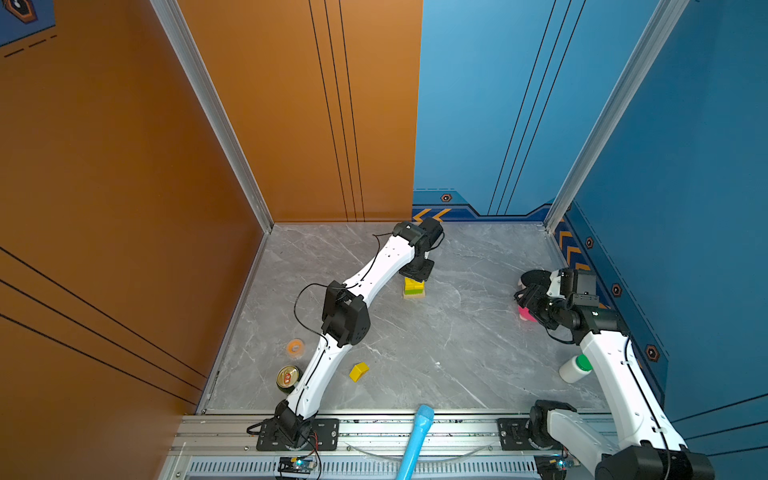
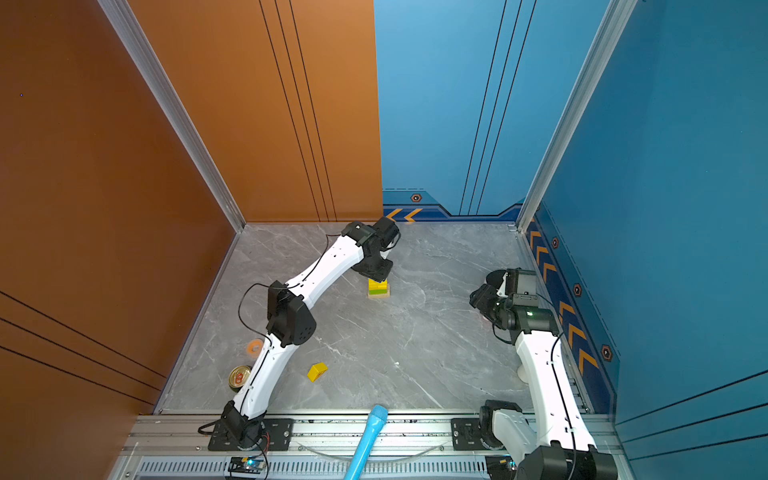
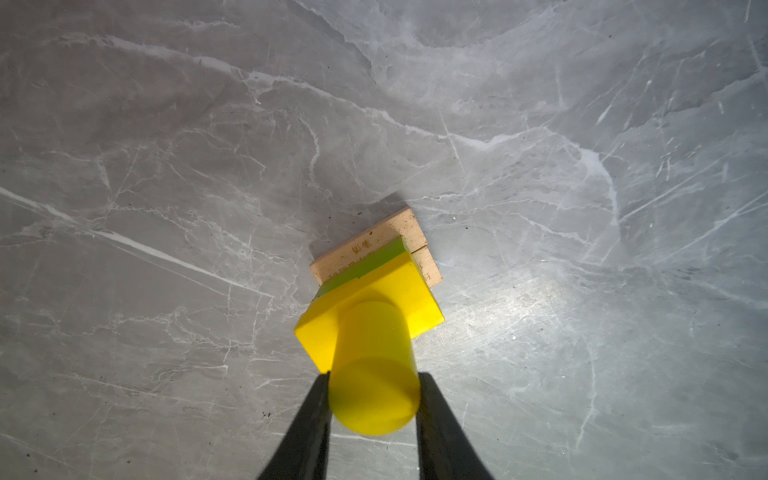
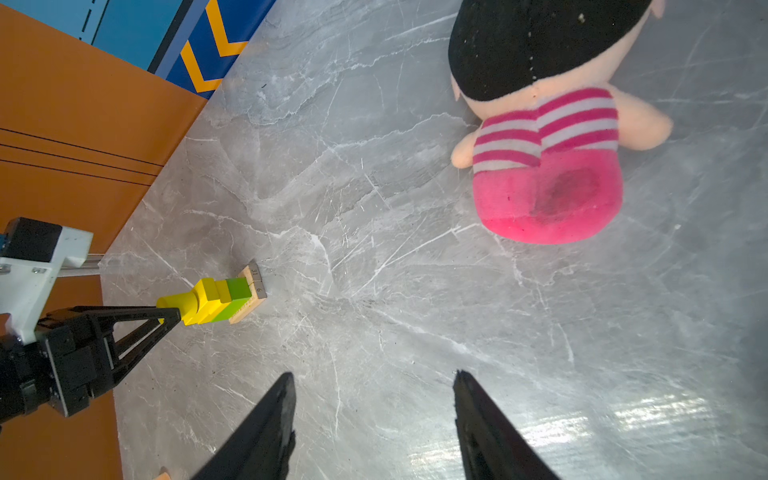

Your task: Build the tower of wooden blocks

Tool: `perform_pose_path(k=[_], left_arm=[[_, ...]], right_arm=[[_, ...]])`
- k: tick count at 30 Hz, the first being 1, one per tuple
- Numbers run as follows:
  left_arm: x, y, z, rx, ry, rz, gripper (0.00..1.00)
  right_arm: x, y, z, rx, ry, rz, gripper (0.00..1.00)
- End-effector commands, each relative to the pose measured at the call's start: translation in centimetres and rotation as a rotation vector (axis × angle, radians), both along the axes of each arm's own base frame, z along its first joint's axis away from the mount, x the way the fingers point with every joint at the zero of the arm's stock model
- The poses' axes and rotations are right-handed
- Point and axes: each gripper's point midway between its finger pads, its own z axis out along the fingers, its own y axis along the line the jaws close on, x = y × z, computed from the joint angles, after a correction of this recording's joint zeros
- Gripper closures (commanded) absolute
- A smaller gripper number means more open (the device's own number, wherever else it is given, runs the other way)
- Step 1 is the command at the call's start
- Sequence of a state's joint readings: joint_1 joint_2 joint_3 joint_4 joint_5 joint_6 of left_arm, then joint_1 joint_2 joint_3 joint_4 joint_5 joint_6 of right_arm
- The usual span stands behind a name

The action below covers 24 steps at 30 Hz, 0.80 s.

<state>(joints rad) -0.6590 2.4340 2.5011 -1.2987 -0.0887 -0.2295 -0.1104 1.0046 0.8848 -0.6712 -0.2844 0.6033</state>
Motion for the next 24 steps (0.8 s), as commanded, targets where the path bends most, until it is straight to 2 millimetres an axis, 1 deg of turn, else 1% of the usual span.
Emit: perform_pose_path(k=[1, 8, 24], left_arm=[[0.07, 0.64, -0.64, 0.012, 0.022, 0.017, 0.66], [-0.01, 0.72, -0.72, 0.016, 0.024, 0.016, 0.64], [-0.13, 1.15, -0.51, 0.032, 0.018, 0.019, 0.63]], right_arm=[[0.3, -0.45, 0.23, -0.012, -0.007, -0.02, 0.38], [0.33, -0.43, 0.22, -0.011, -0.007, -0.02, 0.38], [0.36, -0.38, 0.18, -0.009, -0.007, -0.019, 0.38]])
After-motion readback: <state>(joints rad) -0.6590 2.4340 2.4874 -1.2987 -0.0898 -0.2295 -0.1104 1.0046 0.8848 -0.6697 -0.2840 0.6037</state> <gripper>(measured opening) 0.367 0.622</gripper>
